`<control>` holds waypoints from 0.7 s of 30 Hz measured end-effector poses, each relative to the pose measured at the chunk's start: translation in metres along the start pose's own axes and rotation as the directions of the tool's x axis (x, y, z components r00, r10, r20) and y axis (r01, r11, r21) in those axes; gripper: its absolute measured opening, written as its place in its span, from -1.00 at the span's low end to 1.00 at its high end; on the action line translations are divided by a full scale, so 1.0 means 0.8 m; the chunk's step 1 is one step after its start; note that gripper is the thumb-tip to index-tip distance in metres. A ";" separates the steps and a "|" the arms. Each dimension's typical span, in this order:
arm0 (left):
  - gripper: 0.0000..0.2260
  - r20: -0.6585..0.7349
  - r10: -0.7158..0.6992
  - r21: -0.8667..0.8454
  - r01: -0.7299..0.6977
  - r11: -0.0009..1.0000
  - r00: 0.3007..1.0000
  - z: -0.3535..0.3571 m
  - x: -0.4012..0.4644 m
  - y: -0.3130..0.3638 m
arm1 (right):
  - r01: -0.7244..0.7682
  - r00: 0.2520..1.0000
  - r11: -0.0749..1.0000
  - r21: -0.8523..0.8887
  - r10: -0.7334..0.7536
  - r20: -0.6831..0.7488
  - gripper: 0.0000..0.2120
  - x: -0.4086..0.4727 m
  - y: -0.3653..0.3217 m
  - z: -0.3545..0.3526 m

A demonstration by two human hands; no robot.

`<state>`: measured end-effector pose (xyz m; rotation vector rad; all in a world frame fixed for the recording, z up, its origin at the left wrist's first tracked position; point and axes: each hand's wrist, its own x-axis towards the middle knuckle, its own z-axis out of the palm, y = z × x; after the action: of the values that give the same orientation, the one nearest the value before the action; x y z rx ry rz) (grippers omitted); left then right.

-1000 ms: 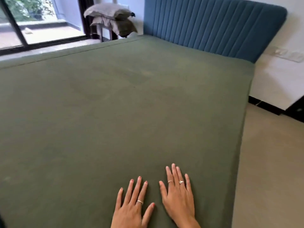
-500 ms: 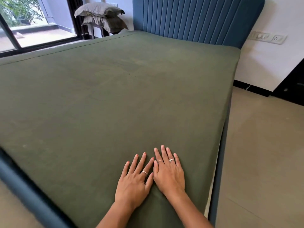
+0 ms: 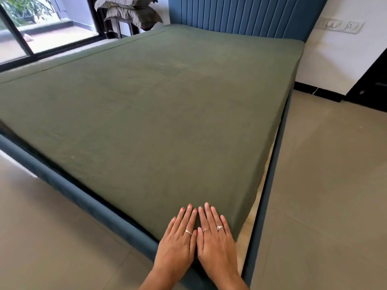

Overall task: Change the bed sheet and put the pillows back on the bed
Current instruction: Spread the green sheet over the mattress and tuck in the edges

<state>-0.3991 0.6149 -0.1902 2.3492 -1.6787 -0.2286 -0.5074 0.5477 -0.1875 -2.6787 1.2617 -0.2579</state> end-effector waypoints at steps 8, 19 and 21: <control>-0.49 0.268 0.291 0.305 -0.368 0.879 0.918 -0.050 0.004 0.024 | -0.460 0.801 0.781 0.421 0.570 -0.182 -0.40 -0.037 0.018 -0.033; -0.87 0.655 0.392 0.367 -0.725 0.583 0.646 -0.077 0.030 0.060 | -0.849 0.520 0.372 0.376 0.716 0.465 -0.53 -0.007 0.025 -0.053; -0.75 0.713 0.367 0.323 -0.744 0.586 0.598 -0.074 0.036 0.070 | -0.834 0.538 0.367 0.411 0.705 0.462 -0.54 -0.010 0.030 -0.055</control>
<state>-0.4250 0.5769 -0.1170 1.9527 -3.1752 -0.3476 -0.5399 0.5353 -0.1510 -1.2978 1.8253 -0.1717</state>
